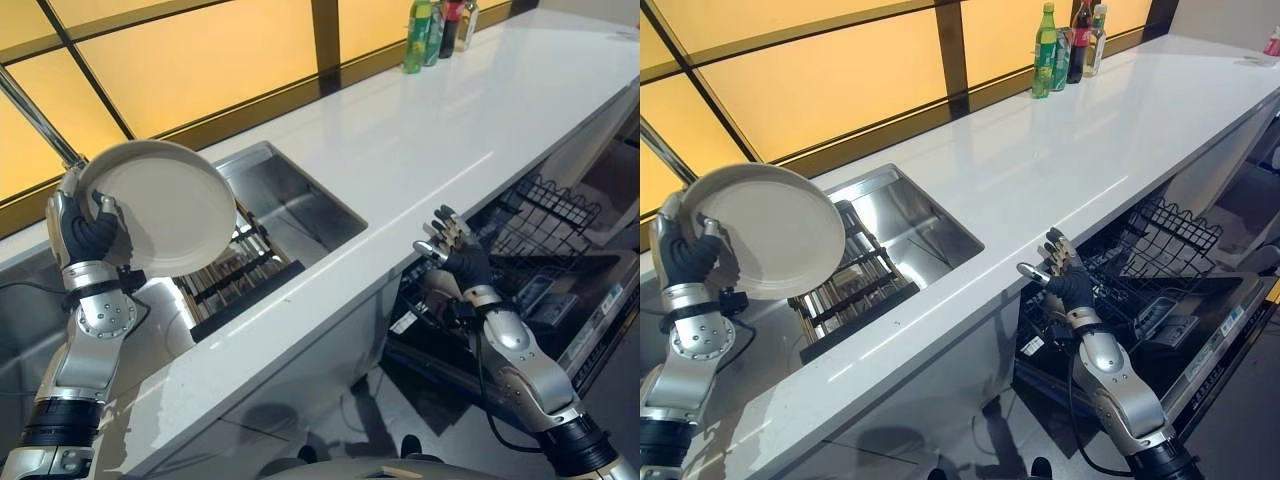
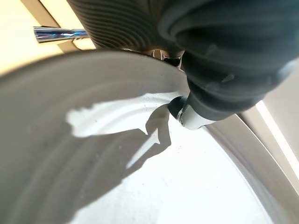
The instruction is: Pick up plates and place into dishwasher.
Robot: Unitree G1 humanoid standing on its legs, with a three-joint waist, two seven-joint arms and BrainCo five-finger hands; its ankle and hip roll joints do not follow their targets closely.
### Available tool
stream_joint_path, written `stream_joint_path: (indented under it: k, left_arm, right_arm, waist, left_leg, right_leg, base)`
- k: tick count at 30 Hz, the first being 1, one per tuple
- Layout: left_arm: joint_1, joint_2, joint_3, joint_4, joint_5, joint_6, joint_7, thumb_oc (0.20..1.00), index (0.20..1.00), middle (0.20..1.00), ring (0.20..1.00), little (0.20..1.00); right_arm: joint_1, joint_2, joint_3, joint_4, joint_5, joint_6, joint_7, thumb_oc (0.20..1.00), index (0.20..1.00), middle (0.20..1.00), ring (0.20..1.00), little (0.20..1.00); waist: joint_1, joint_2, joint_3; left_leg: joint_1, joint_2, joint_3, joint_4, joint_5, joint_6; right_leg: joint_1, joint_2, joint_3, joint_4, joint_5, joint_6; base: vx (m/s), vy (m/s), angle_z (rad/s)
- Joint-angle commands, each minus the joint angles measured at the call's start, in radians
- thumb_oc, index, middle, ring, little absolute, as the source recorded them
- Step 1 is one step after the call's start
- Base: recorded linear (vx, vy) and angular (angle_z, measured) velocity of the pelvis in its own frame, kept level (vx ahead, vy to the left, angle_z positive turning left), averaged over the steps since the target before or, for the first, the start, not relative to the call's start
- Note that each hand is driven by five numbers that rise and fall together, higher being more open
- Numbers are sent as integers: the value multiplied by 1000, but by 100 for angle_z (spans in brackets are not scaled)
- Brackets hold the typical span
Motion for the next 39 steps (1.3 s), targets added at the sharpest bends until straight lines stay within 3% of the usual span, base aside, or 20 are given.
stream_joint_path:
  k: [1,6,14,18,29,39]
  left_arm:
    - [-92,54,56,-50,50,-76,69,200,200,200,200,200]
    - [-131,39,21,-75,45,-113,87,200,200,200,200,200]
    - [-200,-35,-88,-101,49,-132,19,200,200,200,200,200]
    - [-235,-65,-135,-101,27,-142,6,200,200,200,200,200]
    - [-349,-208,-323,-145,19,-86,-2,200,200,200,200,200]
    - [-383,-250,-396,-177,-25,-73,-12,200,200,200,200,200]
  right_arm:
    - [-140,20,8,-93,-43,-116,7,1000,1000,1000,1000,1000]
    - [-240,-7,4,-125,-30,-145,35,1000,1000,1000,1000,1000]
    - [-371,21,47,-164,-15,-139,93,1000,1000,1000,1000,1000]
    - [-395,51,78,-162,-4,-91,113,1000,1000,1000,1000,1000]
    - [-469,208,267,-93,42,54,100,1000,1000,1000,1000,1000]
    - [-509,253,338,-58,32,85,76,1000,1000,1000,1000,1000]
  waist:
    - [52,-41,-48]
    - [58,-53,-54]
    - [67,-69,-73]
    - [69,-69,-79]
    - [79,-77,-80]
    - [85,-81,-85]
  left_leg:
    - [-75,-34,-18,16,38,14]
    - [-72,-30,-21,19,35,13]
    - [-68,-29,-30,20,33,18]
    - [-66,-29,-33,23,35,20]
    - [-62,-28,-49,22,37,22]
    - [-61,-28,-48,21,37,24]
  right_leg:
    - [9,3,0,126,-132,-6]
    - [12,9,-3,129,-130,-6]
    - [22,21,-7,126,-130,-11]
    - [28,24,-7,124,-128,-13]
    - [45,34,-9,114,-130,-22]
    - [49,35,-11,108,-128,-22]
  base:
    - [-6,-56,0]
    - [-22,-57,3]
    - [-25,-58,6]
    - [-6,-10,0]
    - [-10,-9,2]
    - [0,0,0]
